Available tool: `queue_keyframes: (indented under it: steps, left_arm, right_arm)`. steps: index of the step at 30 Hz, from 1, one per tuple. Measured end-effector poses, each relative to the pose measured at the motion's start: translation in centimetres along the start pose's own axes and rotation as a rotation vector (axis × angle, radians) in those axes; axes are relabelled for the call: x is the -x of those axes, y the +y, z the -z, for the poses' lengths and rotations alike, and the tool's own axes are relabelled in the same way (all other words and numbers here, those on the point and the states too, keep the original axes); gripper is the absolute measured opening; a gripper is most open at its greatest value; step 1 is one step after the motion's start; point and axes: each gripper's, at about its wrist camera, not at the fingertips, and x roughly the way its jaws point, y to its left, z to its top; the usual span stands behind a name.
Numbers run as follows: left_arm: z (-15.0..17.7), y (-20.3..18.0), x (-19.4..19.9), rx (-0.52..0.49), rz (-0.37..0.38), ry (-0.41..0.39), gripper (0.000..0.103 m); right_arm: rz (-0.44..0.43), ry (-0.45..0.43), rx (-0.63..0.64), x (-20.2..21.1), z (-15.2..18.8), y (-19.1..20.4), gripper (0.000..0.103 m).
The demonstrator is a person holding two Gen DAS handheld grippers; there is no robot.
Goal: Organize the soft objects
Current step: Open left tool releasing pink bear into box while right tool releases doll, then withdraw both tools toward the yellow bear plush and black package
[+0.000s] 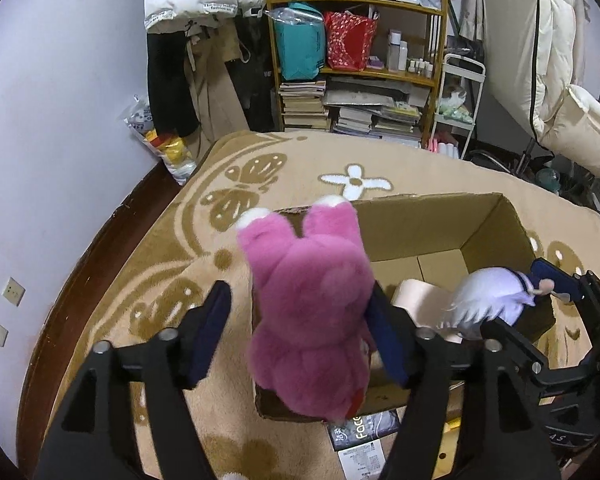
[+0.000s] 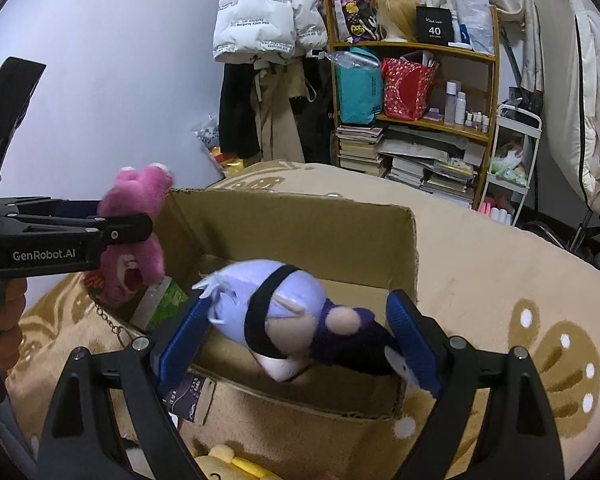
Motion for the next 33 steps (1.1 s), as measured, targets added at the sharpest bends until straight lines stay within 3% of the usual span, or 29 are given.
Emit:
queue_keyframes:
  steps: [4,10,18,26,33]
  left_arm:
    - [0.2,0.3,0.2,0.01,-0.009,0.012,0.08]
    - [0.3,1.1,1.0,0.042,-0.023,0.018,0.094]
    - [0.7,1.9,3.0,0.065,-0.048,0.017,0.1]
    - [2.3,2.1,5.8,0.08,-0.042,0.048,0.1]
    - [4.2,1.6,9.1,0.054,-0.063,0.042,0.1]
  right_arm:
    - [0.008,-0.013,-0.014,0.5,0.0,-0.1,0.1]
    - [0.013,-0.013,-0.08,1.6,0.1,-1.1,0.103]
    - [0.014,-0.003,-0.125,3.6,0.5,-1.3,0.103]
    - [-0.033,0.036,-0.21,6.1,1.1,-1.0,0.103]
    - [-0.024,0.03,-0.221,8.8,1.9,-0.8,0.103]
